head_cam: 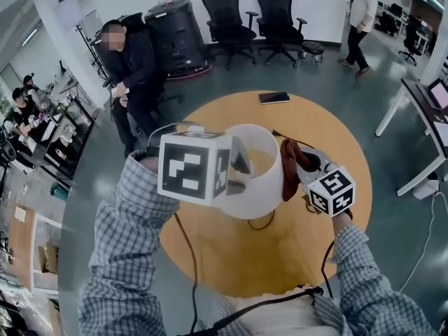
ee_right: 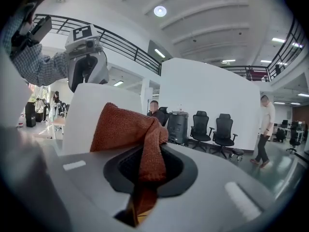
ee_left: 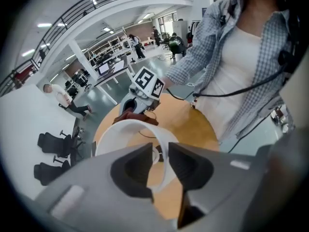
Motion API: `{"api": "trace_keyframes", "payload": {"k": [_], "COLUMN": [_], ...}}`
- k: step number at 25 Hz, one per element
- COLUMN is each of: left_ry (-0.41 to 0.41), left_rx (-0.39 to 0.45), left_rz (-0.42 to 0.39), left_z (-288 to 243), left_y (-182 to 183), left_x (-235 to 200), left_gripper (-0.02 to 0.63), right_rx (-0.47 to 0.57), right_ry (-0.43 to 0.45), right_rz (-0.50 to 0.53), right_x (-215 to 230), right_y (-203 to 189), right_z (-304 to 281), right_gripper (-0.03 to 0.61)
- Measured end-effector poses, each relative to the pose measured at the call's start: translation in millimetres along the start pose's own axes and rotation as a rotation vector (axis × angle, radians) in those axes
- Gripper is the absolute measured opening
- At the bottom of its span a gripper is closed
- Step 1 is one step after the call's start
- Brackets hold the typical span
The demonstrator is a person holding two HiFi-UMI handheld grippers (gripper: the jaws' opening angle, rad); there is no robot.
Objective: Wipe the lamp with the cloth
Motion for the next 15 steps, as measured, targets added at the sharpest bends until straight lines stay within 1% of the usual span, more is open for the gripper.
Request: {"api": "trace_keyframes", "payload": {"k": [4,6,8,10,13,15], "left_ry": [0.008,-0.005,-0.038,-0.096,-0.175,-0.202], "left_rx": [-0.080,-0.112,-0.121,-0.096,0.016,0.074], "left_rz": [0.007,0.018,0.025,0.012,0.013,0.021], "left_z": [-6.2,-9.7,-18.1,-30.9,-38.4,-35.0], "left_y": [20.6,24.5,26.7,25.2,22.0,18.3], "left_x": [-9.2,-11.7,-11.6,-6.3,2.4,4.1], "left_gripper": [0.107,0.121,0.119,0.120,0.093,0.071], "right_rx": [0.008,0.011,0.015,0.020,0.029,0.039], "right_ry": [-0.009,-0.011,-0.008,-0.004,0.004,0.008], "right_rz": [0.000,0.002,0.004,0.011,0.025,0.035], "right_x": [-2.6,-6.4,-7.8,-8.3,-9.6,-10.6], "right_y": [1.1,4.3,7.0,6.5,3.4,4.5], "right_z": [3.8,3.0,2.2,3.3,12.0,18.7], "right_gripper": [0.040,0.040,0.038,0.040,0.040,0.040]}}
Point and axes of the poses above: the fingertips, and each gripper's own axes: z backward along the fingers, x to its right, y out of its top, the point moved 10 cm from there along z, backward along the fingers, and after that the axes turned 4 degrees about -z, right-handed, at the moved point
